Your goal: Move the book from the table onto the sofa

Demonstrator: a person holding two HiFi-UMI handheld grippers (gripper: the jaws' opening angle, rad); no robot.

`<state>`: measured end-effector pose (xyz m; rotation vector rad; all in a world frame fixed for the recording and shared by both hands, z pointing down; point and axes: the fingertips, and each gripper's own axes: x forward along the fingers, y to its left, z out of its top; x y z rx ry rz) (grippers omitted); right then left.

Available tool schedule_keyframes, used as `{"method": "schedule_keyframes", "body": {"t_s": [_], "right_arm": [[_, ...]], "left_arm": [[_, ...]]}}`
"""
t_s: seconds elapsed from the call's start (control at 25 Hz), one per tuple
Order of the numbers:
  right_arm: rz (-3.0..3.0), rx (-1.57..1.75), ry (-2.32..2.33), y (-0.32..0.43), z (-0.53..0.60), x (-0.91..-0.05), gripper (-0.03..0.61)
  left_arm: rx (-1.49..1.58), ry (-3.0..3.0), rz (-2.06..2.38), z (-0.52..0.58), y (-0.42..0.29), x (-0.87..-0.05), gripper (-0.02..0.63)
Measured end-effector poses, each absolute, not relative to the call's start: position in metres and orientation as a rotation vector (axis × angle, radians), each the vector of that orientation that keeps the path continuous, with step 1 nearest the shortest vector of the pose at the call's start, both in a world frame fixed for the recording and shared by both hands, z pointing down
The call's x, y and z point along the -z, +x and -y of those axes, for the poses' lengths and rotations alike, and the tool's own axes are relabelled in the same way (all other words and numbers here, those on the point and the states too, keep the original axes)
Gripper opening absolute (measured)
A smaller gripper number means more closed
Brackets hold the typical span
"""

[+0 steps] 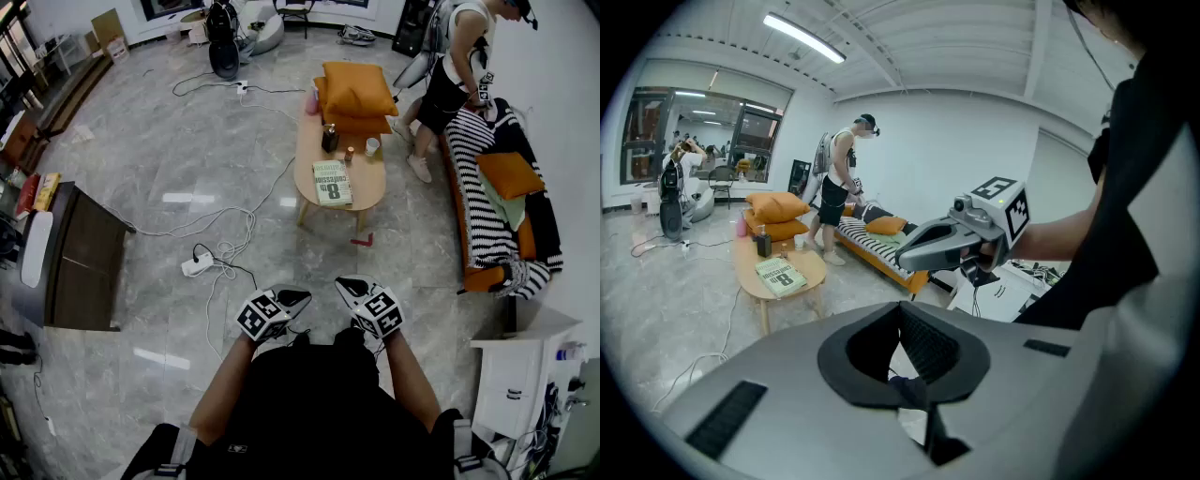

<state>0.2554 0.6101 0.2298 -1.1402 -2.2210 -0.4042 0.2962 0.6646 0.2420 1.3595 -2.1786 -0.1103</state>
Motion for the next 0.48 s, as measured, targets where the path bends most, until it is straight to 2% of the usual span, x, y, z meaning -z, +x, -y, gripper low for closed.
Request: {"method": "schedule_keyframes", "body": {"t_s": [0.48], "right_arm": [[2.203, 0.431, -1.133, 0.266, -0.612, -0.235, 0.008]], "left_arm": [[0.092, 1.372, 2.164, -0.667, 0.301, -0.244, 0.011]]}}
